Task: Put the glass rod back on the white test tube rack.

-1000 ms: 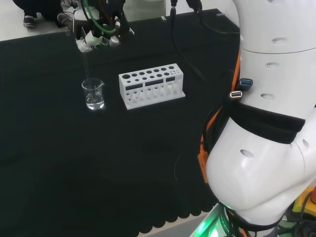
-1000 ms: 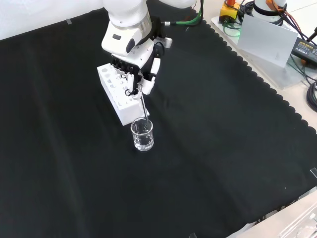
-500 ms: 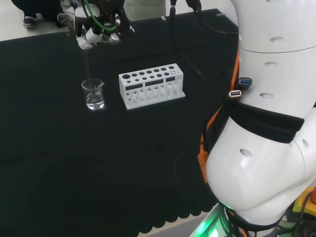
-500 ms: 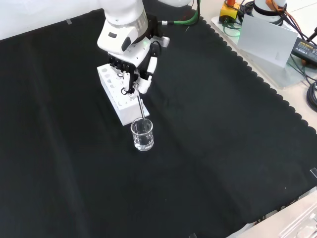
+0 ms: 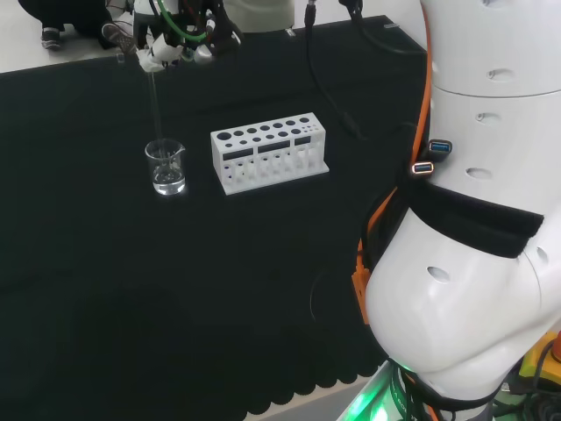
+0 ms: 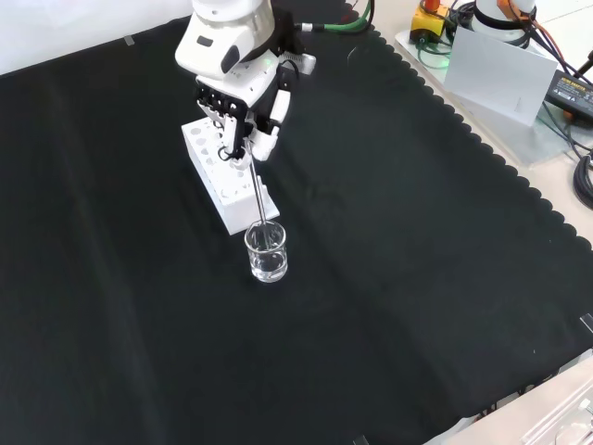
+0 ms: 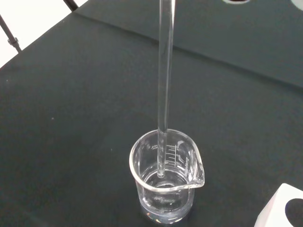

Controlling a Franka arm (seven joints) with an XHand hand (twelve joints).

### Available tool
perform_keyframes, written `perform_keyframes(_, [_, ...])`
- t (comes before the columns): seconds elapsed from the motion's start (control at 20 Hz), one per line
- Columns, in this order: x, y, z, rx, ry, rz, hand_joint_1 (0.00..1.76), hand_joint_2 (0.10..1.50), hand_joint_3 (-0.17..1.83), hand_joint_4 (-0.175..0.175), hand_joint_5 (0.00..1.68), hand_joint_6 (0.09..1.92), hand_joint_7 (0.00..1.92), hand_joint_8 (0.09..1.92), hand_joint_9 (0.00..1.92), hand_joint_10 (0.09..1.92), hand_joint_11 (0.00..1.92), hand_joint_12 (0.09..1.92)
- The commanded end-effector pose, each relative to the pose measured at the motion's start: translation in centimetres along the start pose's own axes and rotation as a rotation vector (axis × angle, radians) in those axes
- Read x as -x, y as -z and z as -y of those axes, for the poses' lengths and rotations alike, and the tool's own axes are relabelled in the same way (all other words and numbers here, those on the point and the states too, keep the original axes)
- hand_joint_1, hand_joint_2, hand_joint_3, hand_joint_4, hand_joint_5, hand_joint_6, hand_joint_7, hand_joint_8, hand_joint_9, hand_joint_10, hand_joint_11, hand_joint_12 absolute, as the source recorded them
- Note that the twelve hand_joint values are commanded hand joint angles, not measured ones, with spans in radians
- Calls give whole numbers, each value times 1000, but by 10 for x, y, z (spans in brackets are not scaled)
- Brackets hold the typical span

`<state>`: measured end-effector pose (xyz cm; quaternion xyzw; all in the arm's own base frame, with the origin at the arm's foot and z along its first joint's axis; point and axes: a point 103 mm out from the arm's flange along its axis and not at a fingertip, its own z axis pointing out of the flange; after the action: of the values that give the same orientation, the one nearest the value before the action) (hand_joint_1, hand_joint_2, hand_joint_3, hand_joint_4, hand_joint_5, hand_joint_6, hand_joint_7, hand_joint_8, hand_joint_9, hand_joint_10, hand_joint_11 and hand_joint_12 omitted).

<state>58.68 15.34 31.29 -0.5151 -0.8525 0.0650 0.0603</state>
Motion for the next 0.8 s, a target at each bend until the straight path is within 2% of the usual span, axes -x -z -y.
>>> perform_keyframes(0.05, [5, 13, 4, 21, -19, -3, 1201, 1102, -175, -175, 1200, 695, 1721, 528, 1862, 460, 1783, 883])
perform_keyframes(0.8, [13, 40, 7, 36, -38, 5, 1201, 1102, -175, -175, 1199, 696, 1721, 528, 1862, 460, 1783, 883])
